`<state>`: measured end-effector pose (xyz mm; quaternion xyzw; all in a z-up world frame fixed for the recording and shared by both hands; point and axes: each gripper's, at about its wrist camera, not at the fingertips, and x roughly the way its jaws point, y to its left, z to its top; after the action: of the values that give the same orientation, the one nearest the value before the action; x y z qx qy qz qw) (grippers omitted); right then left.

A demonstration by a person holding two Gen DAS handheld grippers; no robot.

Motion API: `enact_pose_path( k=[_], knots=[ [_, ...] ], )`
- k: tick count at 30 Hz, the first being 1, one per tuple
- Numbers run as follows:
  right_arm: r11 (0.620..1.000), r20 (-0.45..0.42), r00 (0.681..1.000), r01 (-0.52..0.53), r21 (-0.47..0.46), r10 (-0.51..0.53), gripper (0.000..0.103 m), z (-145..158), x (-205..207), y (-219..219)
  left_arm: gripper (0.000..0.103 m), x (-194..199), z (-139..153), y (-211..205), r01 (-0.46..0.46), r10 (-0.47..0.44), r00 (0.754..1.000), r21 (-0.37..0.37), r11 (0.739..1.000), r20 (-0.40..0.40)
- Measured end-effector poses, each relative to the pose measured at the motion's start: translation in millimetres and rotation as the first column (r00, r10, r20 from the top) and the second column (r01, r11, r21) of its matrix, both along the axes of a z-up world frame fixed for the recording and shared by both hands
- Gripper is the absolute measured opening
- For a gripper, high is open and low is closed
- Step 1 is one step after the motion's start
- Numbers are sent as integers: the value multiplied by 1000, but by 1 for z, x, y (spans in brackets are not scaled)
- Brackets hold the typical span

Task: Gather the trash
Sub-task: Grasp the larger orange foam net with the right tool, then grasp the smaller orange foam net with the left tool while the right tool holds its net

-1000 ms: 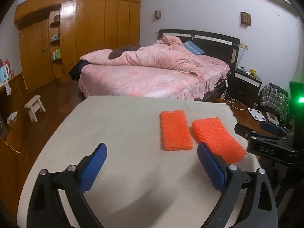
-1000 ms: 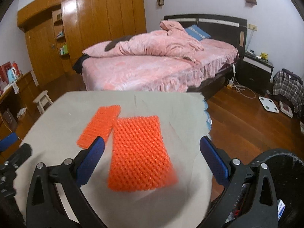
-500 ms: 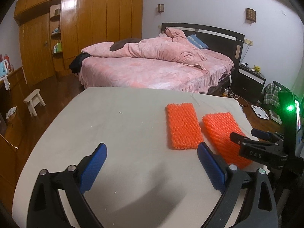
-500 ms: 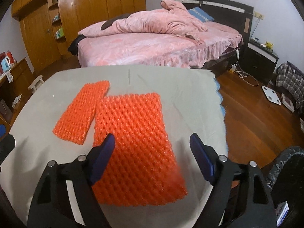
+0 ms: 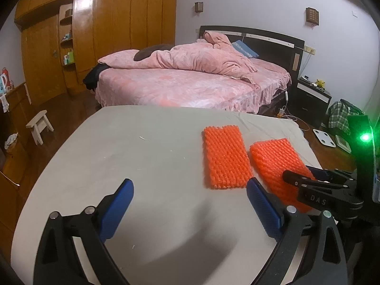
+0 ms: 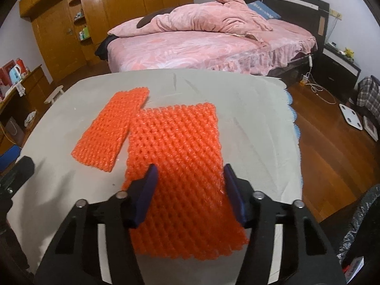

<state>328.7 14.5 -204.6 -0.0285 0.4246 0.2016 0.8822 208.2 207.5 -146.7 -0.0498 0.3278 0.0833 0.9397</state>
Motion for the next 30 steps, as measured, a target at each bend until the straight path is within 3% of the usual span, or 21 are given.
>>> enact_pose_path(
  k=[4,9,17,23,27,30],
  knots=[
    [1000,4,1000,-13,22,13,34,3,-2,0,94,4,-2,-4,5,-5,1000,-2,1000,-9],
    [999,30,999,-35,40,34,14,10,-6,1,94,16,-5,-10,20,-20,1000,2,1000,-19],
    [995,40,998,41,89,-45,13,21,-2,-19,92,52,-7,-16,45,-45,998,16,999,-34],
    [994,46,997,58,97,-63,13,23,1,-28,81,83,-24,-18,61,-62,993,-15,998,-99],
    [993,41,997,58,107,-63,13,22,4,-31,64,94,-40,-20,85,-91,982,-44,995,-163],
    [993,36,997,59,107,-63,13,19,5,-31,53,96,-42,-22,116,-127,977,-73,991,-169]
  ],
)
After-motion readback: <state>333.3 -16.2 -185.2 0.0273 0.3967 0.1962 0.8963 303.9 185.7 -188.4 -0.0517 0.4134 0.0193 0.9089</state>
